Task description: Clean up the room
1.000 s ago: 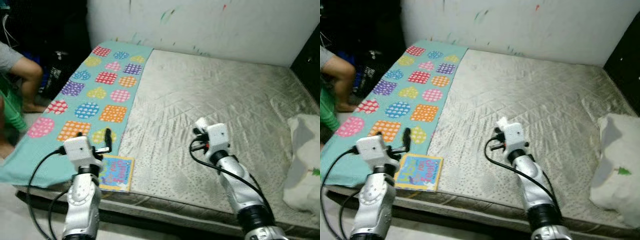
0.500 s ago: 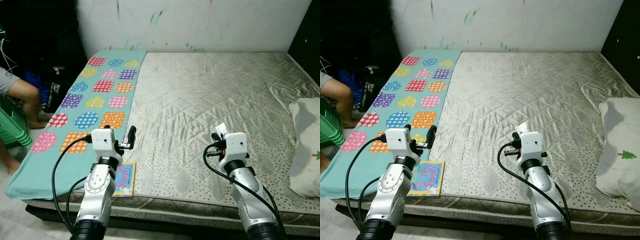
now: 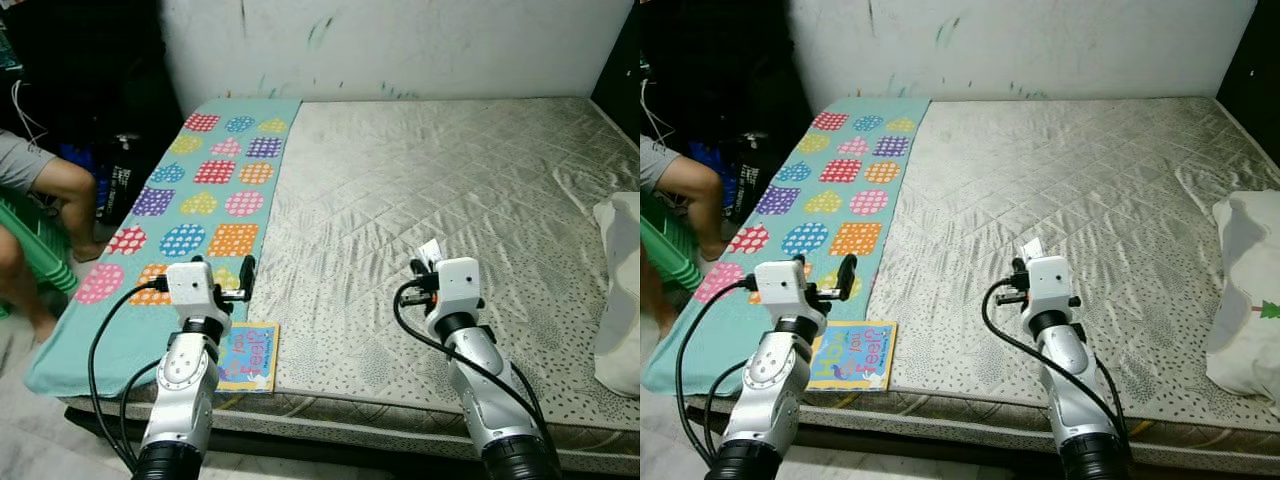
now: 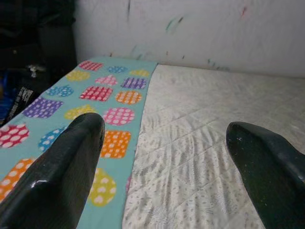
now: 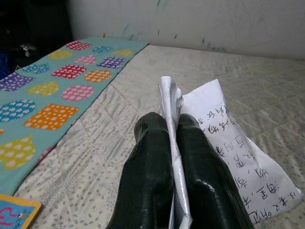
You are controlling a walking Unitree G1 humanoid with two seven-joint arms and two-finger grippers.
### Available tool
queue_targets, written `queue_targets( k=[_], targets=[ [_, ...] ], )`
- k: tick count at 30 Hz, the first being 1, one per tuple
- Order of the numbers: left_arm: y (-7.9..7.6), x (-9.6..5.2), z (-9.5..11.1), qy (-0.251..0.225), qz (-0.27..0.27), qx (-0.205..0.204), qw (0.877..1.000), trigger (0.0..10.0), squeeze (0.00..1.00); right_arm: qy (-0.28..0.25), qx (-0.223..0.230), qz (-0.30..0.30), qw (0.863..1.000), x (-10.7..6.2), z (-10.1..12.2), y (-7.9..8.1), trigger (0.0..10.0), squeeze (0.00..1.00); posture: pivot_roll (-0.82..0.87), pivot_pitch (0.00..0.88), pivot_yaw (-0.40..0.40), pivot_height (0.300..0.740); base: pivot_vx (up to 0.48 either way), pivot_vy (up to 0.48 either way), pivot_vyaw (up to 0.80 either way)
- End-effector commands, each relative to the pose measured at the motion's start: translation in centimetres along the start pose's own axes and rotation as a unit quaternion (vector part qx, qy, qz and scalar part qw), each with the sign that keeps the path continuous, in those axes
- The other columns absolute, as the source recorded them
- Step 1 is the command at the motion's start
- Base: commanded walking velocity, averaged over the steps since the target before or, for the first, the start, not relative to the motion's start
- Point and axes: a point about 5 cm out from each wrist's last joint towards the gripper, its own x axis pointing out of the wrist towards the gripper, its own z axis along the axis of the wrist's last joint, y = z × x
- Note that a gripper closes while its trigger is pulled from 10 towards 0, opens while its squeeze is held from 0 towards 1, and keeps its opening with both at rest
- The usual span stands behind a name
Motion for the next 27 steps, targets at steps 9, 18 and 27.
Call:
queue_targets(
  k=[9, 18, 27],
  targets=[
    [-1.4, 0.0, -0.4, 0.013, -0.045, 0.017, 0.999, 10.0, 0.0, -0.034, 0.016, -0.046, 0.998, -0.3, 1.2, -1.1, 10.0, 0.0, -0.07, 0.019, 0.162, 0.74, 0.0, 0.0, 0.0],
    [-0.4, -0.1, 0.1, -0.003, -0.003, 0.016, 1.0, 10.0, 0.0, -0.014, 0.006, 0.01, 1.0, -0.1, 0.6, 0.7, 10.0, 0.0, -0.01, 0.053, 0.059, 0.74, 0.0, 0.0, 0.0],
    [2.2, -2.5, 0.2, -0.017, 0.07, 0.024, 0.997, 10.0, 0.0, -0.011, -0.001, 0.079, 0.997, 1.8, 1.3, 2.8, 10.0, 0.0, 0.12, 0.043, -0.04, 0.74, 0.0, 0.0, 0.0]
  ],
)
